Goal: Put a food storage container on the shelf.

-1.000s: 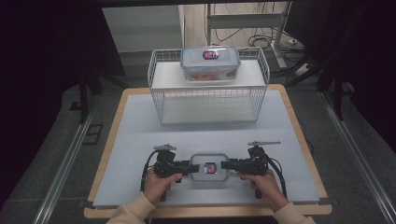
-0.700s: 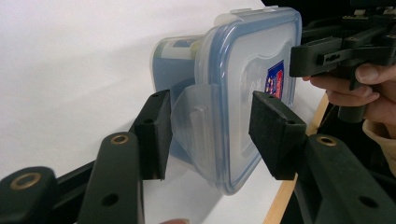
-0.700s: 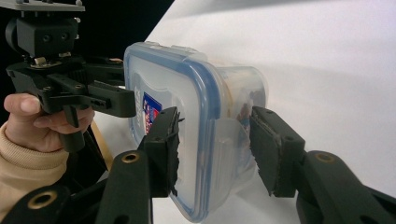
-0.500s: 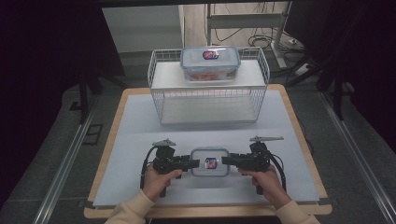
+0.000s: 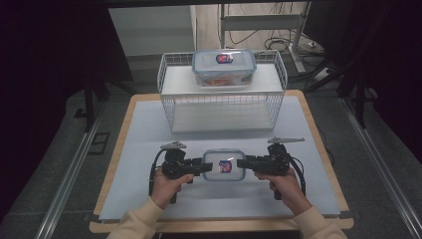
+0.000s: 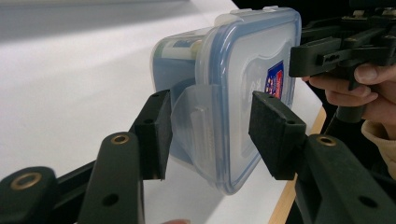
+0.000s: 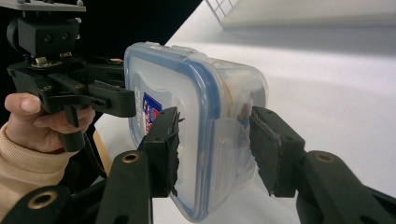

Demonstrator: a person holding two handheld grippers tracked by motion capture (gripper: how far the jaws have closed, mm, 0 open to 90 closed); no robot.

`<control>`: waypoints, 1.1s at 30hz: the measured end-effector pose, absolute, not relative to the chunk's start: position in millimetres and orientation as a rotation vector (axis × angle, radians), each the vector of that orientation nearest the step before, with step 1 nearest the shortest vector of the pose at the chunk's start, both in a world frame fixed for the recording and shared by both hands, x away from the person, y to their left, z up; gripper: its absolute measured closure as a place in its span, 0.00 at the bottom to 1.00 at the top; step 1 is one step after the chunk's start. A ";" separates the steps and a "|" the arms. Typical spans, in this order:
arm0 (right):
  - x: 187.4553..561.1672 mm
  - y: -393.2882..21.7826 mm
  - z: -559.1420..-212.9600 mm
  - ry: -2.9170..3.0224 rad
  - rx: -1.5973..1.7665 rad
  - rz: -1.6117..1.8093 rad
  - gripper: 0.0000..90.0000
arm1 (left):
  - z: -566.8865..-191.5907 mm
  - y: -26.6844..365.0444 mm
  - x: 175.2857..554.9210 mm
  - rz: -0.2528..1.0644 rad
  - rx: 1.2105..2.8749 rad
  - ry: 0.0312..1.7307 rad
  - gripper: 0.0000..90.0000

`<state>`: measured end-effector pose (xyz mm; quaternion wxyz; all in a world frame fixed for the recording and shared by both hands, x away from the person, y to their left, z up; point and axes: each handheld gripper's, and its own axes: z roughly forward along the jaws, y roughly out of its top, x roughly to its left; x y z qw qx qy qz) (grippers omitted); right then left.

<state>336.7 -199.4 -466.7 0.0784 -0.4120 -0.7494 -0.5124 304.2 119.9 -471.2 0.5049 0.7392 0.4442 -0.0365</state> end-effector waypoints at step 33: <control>380.4 -194.3 -348.8 -2.367 -1.137 -1.700 0.59 | -361.8 124.2 350.7 0.046 1.740 0.968 0.56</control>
